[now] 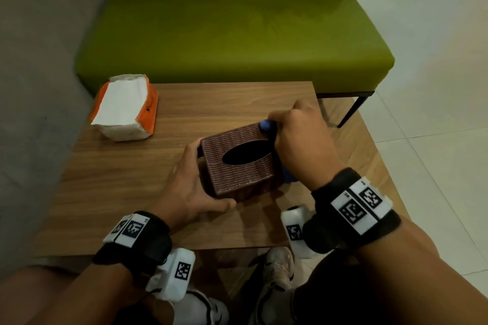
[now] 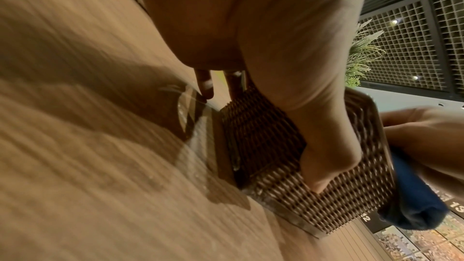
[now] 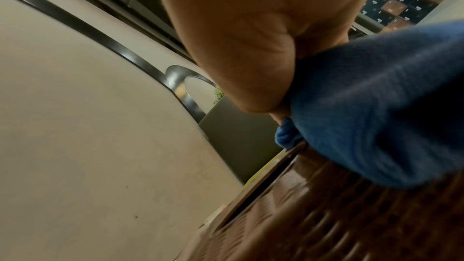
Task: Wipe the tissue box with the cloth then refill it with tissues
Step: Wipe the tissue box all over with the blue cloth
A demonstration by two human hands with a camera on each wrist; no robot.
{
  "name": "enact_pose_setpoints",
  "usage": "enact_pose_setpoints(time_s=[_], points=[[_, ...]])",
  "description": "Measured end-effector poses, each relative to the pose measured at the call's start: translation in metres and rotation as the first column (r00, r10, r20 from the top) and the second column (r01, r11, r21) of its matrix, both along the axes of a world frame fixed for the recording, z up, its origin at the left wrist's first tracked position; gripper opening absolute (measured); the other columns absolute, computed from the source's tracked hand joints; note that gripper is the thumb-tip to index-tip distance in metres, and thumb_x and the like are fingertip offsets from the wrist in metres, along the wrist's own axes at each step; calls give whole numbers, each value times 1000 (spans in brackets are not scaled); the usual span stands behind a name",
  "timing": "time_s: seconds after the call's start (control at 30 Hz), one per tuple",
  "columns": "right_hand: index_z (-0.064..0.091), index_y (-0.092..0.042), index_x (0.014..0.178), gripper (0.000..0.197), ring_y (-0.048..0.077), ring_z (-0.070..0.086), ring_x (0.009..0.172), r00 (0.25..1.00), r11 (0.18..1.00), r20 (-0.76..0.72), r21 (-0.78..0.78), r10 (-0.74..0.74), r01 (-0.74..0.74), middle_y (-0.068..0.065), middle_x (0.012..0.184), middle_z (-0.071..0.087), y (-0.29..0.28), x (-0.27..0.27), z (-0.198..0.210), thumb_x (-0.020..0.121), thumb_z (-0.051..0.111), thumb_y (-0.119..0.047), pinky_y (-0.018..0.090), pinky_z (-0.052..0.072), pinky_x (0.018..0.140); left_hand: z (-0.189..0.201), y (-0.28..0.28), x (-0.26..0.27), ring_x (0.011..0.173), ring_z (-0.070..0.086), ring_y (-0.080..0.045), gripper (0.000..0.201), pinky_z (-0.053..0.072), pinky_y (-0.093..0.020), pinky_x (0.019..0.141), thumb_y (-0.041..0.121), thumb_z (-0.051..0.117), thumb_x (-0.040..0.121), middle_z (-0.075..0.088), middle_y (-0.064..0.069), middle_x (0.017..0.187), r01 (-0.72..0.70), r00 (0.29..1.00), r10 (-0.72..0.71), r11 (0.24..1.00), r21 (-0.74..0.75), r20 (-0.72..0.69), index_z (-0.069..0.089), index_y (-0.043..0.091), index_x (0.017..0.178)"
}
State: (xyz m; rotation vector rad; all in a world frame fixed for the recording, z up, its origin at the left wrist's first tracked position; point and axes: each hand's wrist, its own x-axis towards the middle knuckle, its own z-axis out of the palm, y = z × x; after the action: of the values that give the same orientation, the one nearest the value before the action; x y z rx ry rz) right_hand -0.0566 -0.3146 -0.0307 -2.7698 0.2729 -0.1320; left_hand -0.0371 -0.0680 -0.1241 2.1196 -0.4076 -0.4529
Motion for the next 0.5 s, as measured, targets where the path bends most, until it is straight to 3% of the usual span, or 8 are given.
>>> enact_pose_setpoints(time_s=[0.1, 0.27, 0.4, 0.5], points=[[77, -24, 121, 28, 18, 41, 91, 999, 999, -13, -1, 43, -43, 2, 100, 45, -3, -21, 2, 106, 56, -15, 31, 32, 76, 0, 1, 1, 149, 42, -17, 140, 42, -58, 120, 57, 103, 44, 44, 17, 156, 4, 1000, -4, 1000, -1, 7, 17, 56, 154], [65, -40, 138, 34, 14, 44, 95, 984, 998, -168, 1, 55, -55, -2, 107, 43, -2, -69, 9, 111, 50, -28, 28, 33, 76, 3, 2, 2, 149, 39, -10, 140, 39, -51, 124, 47, 105, 48, 42, 20, 156, 32, 999, -32, 999, -12, -21, 15, 54, 155], [77, -31, 118, 29, 25, 53, 90, 999, 999, -14, 16, 45, -45, 3, 98, 48, -5, -37, 0, 107, 53, -18, 33, 35, 74, 4, 2, 1, 143, 38, 0, 138, 37, -32, 118, 30, 107, 55, 40, 28, 149, 46, 998, -47, 998, -49, -30, 15, 49, 157], [78, -25, 112, 30, 28, 55, 93, 999, 999, 26, 29, 26, -27, 4, 95, 47, -6, 0, -10, 102, 54, -11, 31, 31, 74, 2, 1, 0, 146, 38, -5, 137, 38, -36, 119, 38, 106, 53, 41, 20, 153, 12, 1000, -12, 999, -47, -19, 16, 48, 156]])
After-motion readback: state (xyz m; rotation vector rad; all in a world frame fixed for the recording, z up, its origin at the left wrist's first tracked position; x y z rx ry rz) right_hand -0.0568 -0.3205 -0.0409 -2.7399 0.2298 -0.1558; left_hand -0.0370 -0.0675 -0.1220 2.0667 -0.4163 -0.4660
